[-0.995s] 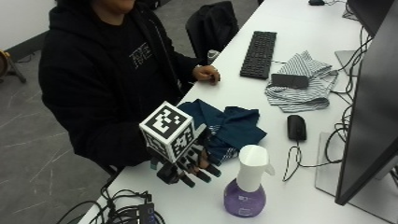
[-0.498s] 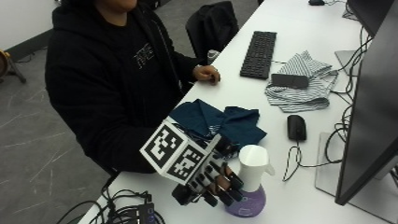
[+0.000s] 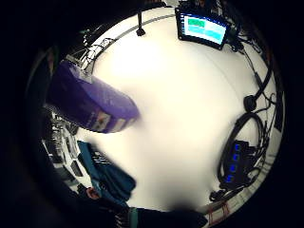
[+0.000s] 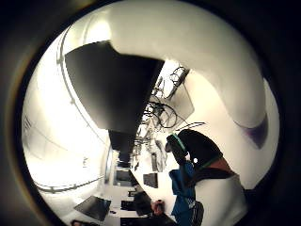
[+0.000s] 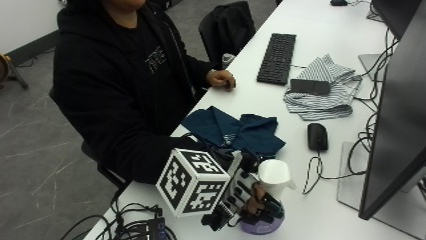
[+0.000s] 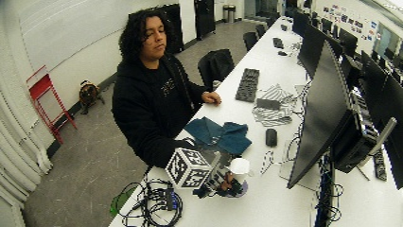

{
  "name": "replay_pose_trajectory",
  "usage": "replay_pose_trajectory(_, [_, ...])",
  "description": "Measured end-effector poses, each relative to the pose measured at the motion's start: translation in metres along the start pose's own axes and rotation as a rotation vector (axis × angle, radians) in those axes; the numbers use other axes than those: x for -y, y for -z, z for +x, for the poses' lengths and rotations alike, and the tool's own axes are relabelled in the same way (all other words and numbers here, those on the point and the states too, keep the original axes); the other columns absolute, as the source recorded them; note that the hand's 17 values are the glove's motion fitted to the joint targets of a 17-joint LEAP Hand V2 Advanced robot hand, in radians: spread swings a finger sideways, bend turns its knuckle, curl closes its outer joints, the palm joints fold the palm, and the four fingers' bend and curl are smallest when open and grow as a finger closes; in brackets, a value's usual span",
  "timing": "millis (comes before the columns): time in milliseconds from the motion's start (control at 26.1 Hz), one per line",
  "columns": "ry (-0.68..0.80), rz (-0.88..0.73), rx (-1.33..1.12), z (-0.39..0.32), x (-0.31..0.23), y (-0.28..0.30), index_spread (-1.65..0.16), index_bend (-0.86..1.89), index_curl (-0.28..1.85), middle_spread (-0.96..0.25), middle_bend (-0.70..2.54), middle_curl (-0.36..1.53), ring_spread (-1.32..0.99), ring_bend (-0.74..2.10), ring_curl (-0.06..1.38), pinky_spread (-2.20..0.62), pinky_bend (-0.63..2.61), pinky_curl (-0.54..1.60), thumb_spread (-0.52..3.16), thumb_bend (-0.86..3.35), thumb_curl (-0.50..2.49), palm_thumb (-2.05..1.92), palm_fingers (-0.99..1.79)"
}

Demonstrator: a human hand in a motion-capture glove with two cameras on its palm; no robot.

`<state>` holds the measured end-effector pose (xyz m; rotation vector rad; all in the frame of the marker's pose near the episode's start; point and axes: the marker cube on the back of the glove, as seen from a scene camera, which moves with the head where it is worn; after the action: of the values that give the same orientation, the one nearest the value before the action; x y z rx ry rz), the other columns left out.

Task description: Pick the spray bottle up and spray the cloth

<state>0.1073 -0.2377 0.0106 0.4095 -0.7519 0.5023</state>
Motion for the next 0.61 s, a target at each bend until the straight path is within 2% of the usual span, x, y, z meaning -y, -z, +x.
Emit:
replay_pose_trajectory(306, [-0.081, 0.035, 0.181, -0.001, 0.018, -0.001, -0.3, 0.12, 0.16, -0.1, 0.47, 0.38, -0.16, 0.57, 0.34, 0.09, 0.39, 0.32, 0.97, 0.03, 0.34, 0.74, 0.58])
replay_pose_trajectory(459, [-0.119, 0.111, 0.308, -0.007, 0.037, -0.012, -0.31, 0.16, 0.19, -0.14, 0.51, 0.4, -0.18, 0.56, 0.34, 0.08, 0.29, 0.3, 0.93, 0.04, 0.37, 0.82, 0.7])
replay_pose_trajectory(613, [-0.121, 0.083, 0.314, 0.007, 0.03, -0.006, -0.32, 0.31, 0.26, -0.17, 0.48, 0.39, -0.21, 0.51, 0.33, 0.04, 0.21, 0.28, 0.9, 0.03, 0.39, 0.87, 0.9])
